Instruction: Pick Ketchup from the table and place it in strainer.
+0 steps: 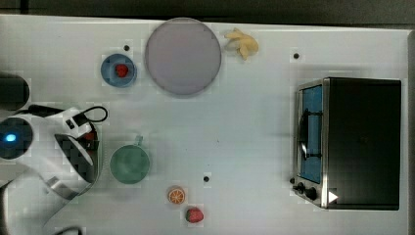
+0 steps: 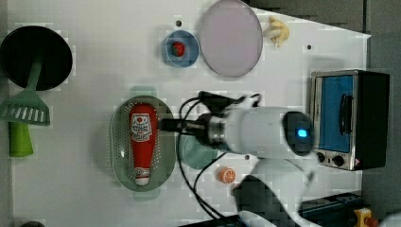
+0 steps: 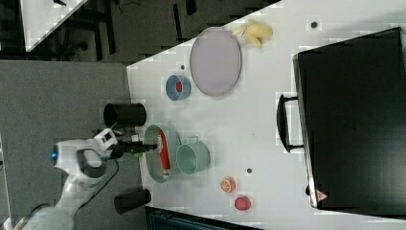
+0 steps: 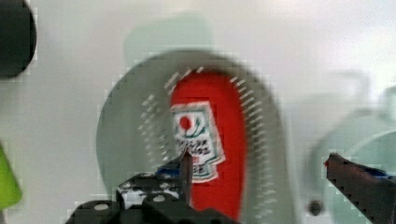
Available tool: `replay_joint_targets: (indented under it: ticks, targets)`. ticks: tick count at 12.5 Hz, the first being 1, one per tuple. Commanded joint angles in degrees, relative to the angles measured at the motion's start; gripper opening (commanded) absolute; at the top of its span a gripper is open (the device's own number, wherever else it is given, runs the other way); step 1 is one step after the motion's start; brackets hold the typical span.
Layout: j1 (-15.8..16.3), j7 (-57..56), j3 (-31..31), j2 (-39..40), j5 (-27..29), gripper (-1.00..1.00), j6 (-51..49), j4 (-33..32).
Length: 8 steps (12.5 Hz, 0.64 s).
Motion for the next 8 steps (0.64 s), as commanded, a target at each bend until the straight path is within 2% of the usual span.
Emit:
replay_joint_targets:
  ticks: [1, 5, 8]
  targets:
    - [-5.89, 5.01, 0.21, -10.21, 0.38, 1.0, -6.48, 4.58]
    - [-11.92, 5.0, -5.89, -20.68, 2.45, 1.0, -21.0, 7.89]
    - [-13.8, 5.01, -13.97, -24.69, 6.16, 1.0, -29.89, 11.02]
